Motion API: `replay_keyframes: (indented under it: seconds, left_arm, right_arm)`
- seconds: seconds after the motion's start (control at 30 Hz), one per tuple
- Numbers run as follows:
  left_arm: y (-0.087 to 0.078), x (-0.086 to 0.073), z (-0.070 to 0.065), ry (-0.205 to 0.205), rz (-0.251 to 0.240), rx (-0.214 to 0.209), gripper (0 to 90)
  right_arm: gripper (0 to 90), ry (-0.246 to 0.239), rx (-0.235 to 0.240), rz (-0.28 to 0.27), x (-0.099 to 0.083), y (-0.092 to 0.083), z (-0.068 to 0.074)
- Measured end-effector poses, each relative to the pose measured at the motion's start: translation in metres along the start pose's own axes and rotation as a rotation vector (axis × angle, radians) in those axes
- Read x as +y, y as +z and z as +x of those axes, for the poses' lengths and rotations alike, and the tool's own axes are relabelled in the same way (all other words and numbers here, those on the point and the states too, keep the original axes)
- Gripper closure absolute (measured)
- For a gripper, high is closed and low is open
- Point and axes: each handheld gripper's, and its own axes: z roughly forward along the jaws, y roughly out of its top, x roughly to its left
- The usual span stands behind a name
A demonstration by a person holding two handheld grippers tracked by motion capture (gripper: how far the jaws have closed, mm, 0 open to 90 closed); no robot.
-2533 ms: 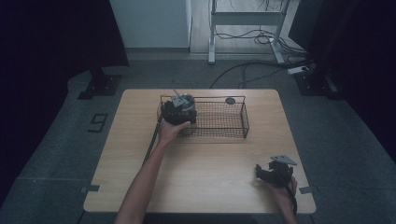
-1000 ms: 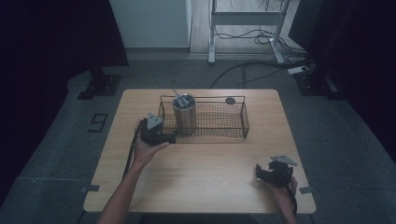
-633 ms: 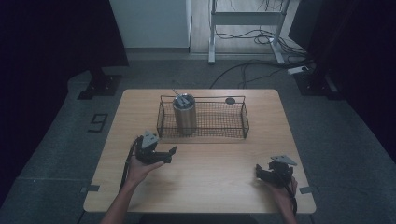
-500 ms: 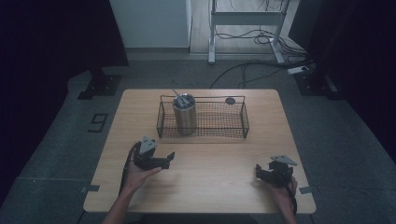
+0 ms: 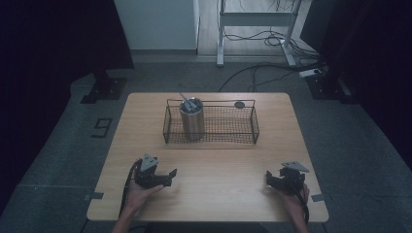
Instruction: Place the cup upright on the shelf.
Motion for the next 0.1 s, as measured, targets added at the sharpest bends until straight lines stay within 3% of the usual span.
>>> replay_keyframes:
  seconds: [0.1]
  left_arm:
    - [0.0017,-0.0004,-0.0005,0.007,0.01,0.007,5.5]
  right_arm:
    - [13.1,0.0,0.0,0.0,0.0,0.0,0.0]
